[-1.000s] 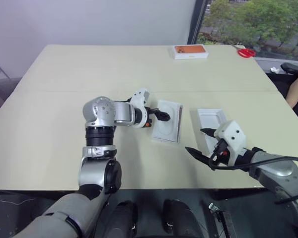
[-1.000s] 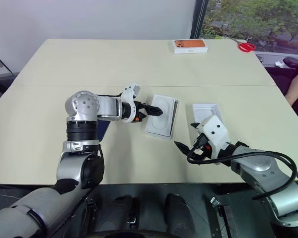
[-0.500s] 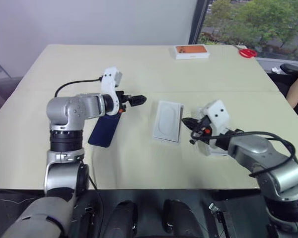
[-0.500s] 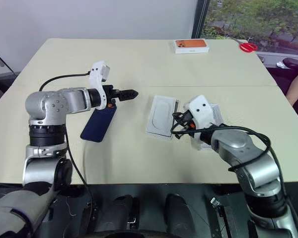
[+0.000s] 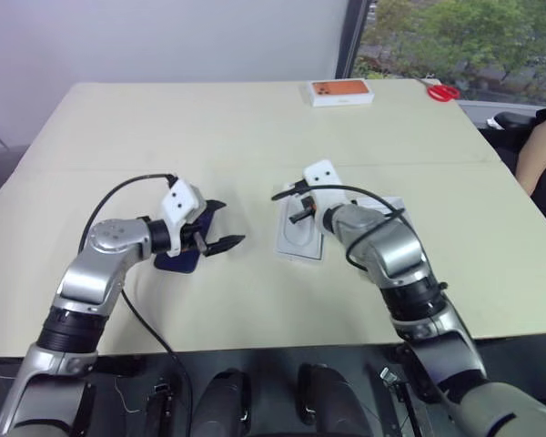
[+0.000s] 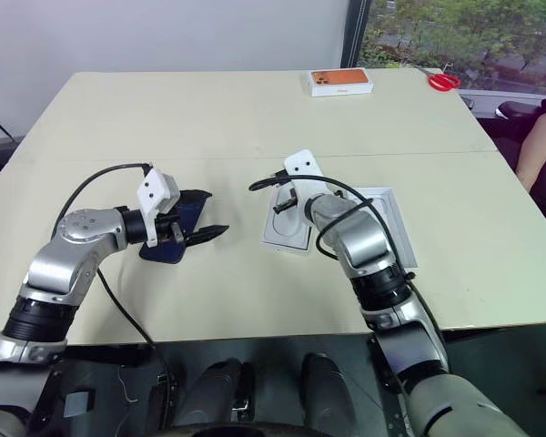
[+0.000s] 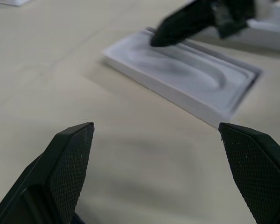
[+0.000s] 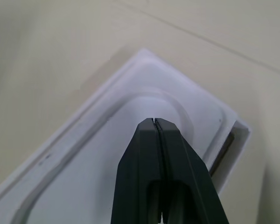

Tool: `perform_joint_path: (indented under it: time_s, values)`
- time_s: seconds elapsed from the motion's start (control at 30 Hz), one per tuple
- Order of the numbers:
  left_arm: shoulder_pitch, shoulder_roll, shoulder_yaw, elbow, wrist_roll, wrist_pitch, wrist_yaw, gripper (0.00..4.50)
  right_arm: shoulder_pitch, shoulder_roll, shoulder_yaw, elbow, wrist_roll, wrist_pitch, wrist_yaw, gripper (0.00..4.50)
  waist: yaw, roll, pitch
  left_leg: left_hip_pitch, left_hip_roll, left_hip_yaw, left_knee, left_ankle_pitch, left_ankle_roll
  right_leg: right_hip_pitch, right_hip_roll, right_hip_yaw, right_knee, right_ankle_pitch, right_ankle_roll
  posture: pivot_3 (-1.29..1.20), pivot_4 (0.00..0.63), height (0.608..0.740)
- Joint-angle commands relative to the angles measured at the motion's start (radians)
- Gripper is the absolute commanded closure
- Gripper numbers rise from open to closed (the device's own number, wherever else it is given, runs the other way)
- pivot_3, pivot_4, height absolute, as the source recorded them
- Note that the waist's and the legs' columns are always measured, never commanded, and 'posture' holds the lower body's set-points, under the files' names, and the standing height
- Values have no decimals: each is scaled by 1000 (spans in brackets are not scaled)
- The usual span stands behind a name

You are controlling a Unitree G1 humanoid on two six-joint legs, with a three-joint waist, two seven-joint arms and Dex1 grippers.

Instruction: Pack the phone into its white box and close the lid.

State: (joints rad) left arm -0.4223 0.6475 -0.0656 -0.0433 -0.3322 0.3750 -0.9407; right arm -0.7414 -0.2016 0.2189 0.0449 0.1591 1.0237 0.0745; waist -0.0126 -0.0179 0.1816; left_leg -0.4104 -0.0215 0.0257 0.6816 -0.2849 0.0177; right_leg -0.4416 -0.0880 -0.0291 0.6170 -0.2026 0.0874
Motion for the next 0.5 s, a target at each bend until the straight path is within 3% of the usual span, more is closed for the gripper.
perform_joint_path:
  time_s: [0.03, 0.5]
  values:
    - [2, 1, 24, -19, 10, -23, 14, 0, -24, 19, -36, 12, -34, 23, -29, 4469, 0, 0, 0, 0, 0, 0, 0, 0, 0, 0, 0, 0, 0, 0, 0, 0, 150, 740]
    - [-1, -23, 28, -12, 12, -34, 18, 0, 67, 13, -48, -213, -69, 219, -27, 4469, -2, 0, 0, 0, 0, 0, 0, 0, 1, 0, 4, -1, 1, 0, 1, 0, 150, 740]
